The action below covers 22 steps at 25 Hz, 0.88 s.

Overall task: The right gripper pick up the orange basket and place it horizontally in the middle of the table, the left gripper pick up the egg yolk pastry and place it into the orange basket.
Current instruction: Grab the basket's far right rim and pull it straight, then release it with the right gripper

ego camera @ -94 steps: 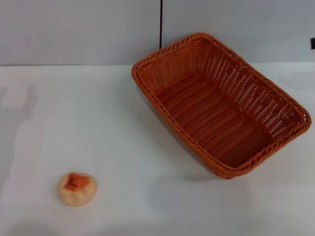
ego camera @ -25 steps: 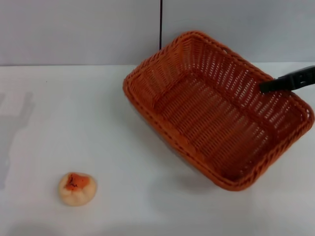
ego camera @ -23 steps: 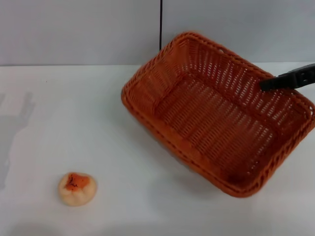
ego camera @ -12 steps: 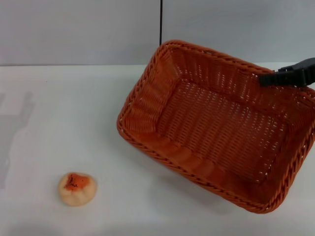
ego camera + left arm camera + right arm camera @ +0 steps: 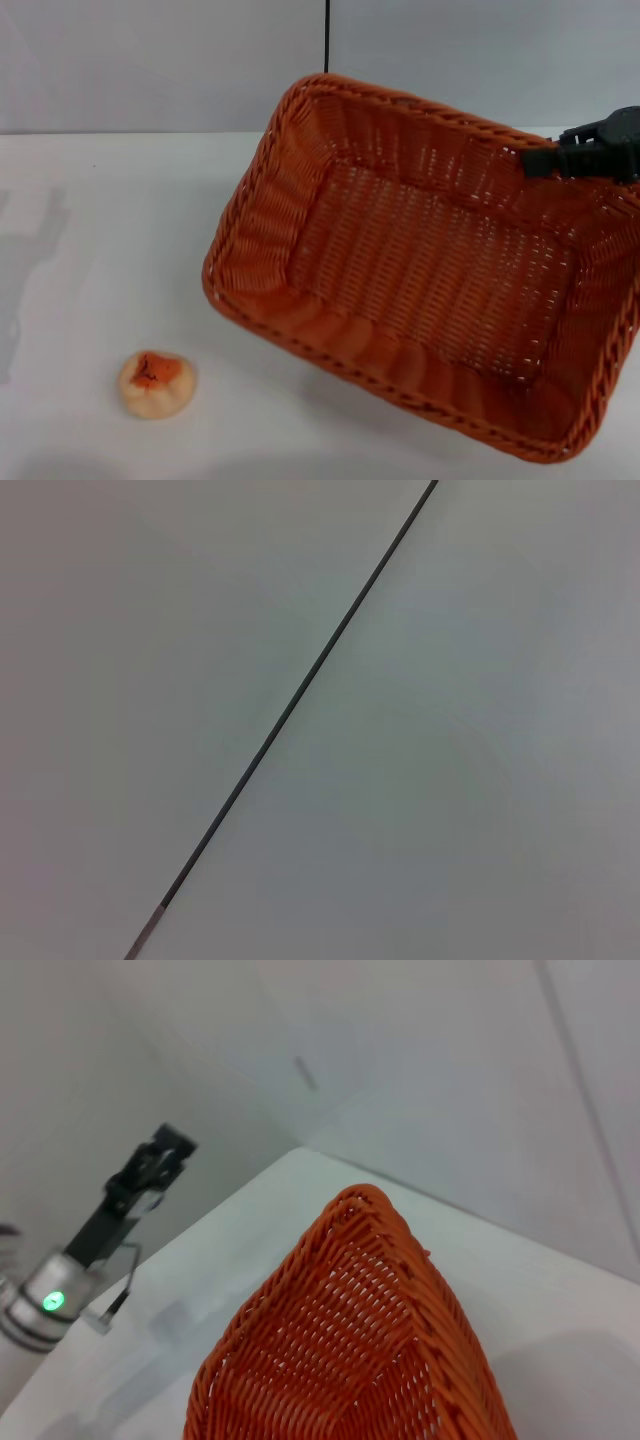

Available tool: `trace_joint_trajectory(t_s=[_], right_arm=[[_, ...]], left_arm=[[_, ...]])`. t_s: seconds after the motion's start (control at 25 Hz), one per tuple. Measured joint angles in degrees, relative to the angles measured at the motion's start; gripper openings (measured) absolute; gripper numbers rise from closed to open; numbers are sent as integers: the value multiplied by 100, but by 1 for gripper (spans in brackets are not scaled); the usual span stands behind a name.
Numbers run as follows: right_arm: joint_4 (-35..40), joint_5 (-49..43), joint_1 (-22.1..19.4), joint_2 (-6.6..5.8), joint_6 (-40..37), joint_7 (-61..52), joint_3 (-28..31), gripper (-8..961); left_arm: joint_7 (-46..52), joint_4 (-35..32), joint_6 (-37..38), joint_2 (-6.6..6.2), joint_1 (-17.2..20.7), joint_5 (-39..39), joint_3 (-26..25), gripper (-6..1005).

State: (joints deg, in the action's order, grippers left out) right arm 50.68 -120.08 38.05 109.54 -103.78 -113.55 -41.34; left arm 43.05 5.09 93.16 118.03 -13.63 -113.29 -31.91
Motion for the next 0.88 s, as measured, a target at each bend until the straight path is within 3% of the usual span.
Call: trace_joint_trajectory(t_s=[0.44, 0.64, 0.88], right_arm=[[-2, -35, 389, -155, -493, 832, -314, 219], [-18, -52, 523, -87, -402, 1257, -688, 229], [-100, -126, 640, -3, -353, 1451, -727, 241]], left_arm=[[16, -16, 0, 0, -55, 0, 49, 804], [118, -16, 0, 2, -38, 0, 92, 803], [148, -3, 13, 8, 9, 0, 151, 802]])
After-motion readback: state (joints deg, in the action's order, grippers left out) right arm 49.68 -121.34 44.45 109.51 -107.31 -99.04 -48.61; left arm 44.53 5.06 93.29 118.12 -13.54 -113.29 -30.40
